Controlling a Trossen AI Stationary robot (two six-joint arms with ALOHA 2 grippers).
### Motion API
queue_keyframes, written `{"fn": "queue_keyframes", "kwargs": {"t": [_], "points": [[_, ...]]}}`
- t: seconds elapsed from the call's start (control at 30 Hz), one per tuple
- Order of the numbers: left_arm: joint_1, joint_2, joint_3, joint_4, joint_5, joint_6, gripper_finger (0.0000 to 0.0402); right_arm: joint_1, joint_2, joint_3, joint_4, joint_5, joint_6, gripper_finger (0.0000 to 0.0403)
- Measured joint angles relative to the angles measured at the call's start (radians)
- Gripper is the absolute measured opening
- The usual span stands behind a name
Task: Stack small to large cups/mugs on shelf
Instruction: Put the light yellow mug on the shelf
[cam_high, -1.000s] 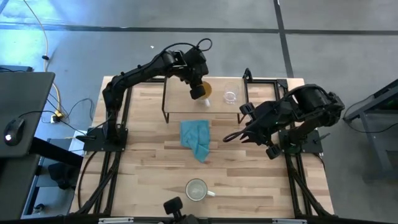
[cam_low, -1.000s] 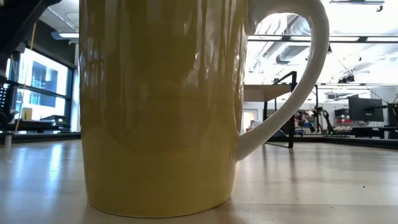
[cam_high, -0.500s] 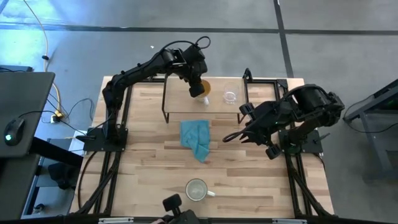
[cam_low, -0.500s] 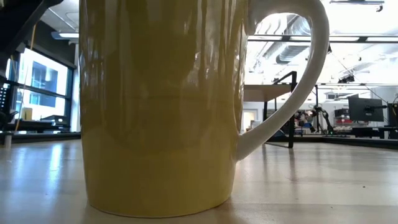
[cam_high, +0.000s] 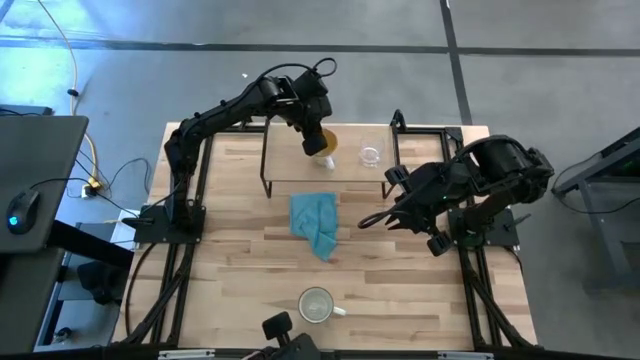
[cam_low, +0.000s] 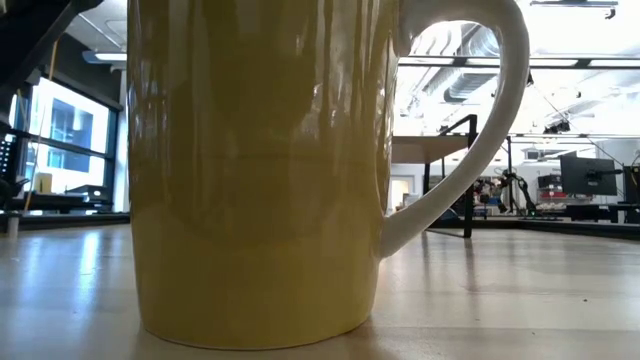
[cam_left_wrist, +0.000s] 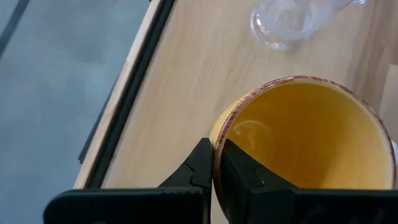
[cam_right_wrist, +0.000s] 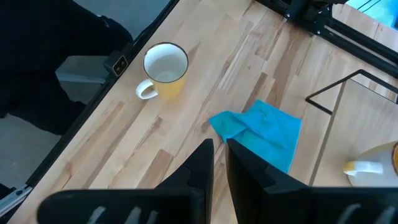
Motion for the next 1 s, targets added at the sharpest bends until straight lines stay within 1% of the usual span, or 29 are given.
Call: {"fn": "queue_keyframes", "kwargs": {"t": [0.27, 0.53, 0.77, 1.0], "points": [[-0.002, 0.007, 0.0, 0.014, 0.014, 0.005, 0.0005, 0.0, 0.0, 0.0, 0.0, 0.0, 0.0, 0.0033], [-0.003, 0.01, 0.0, 0.036, 0.023, 0.005, 0.0032, 0.0, 0.0, 0.0, 0.0, 0.0, 0.0, 0.0033], [-0.003, 0.01, 0.0, 0.056, 0.057, 0.013, 0.0028, 0.0, 0.0, 0.0, 0.0, 0.0, 0.0, 0.0033], [-0.003, 0.01, -0.001, 0.062, 0.057, 0.015, 0.0033, 0.0, 0.0, 0.0, 0.0, 0.0, 0.0, 0.0033]]}}
